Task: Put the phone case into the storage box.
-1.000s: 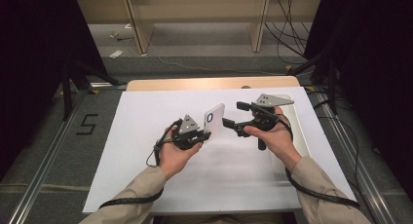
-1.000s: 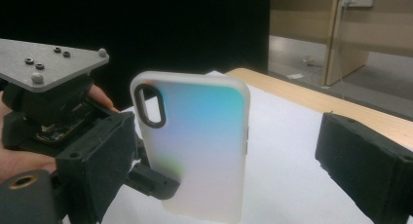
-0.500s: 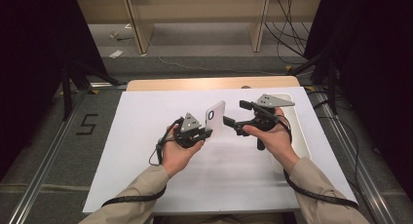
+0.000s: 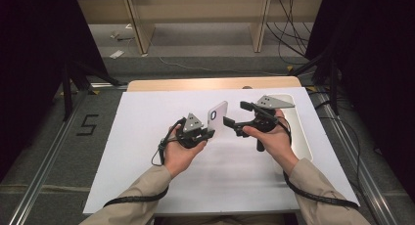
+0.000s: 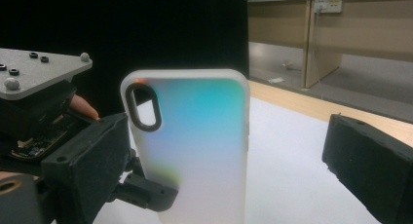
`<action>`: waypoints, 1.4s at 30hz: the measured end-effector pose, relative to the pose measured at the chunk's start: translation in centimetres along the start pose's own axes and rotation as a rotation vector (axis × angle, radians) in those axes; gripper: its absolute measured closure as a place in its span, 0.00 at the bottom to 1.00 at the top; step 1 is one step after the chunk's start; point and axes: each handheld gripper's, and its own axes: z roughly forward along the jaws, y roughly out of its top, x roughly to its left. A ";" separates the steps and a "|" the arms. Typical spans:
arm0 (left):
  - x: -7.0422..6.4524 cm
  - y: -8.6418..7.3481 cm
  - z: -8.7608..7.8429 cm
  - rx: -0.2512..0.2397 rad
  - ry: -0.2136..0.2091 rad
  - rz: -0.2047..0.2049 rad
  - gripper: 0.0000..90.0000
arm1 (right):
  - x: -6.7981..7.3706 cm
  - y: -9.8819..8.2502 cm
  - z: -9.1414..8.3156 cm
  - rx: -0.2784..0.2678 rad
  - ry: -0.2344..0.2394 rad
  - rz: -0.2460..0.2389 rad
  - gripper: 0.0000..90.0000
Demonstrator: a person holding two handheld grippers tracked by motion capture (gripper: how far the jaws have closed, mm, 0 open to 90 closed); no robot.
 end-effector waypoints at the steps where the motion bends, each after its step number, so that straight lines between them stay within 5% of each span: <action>1: 0.0 0.0 0.0 0.001 0.000 0.002 0.90 | 0.0 0.0 0.0 0.001 -0.003 -0.002 0.05; 42: -1.1 0.5 0.6 0.004 -0.022 0.003 0.90 | 1.0 0.0 0.5 -0.016 -0.028 -0.009 0.00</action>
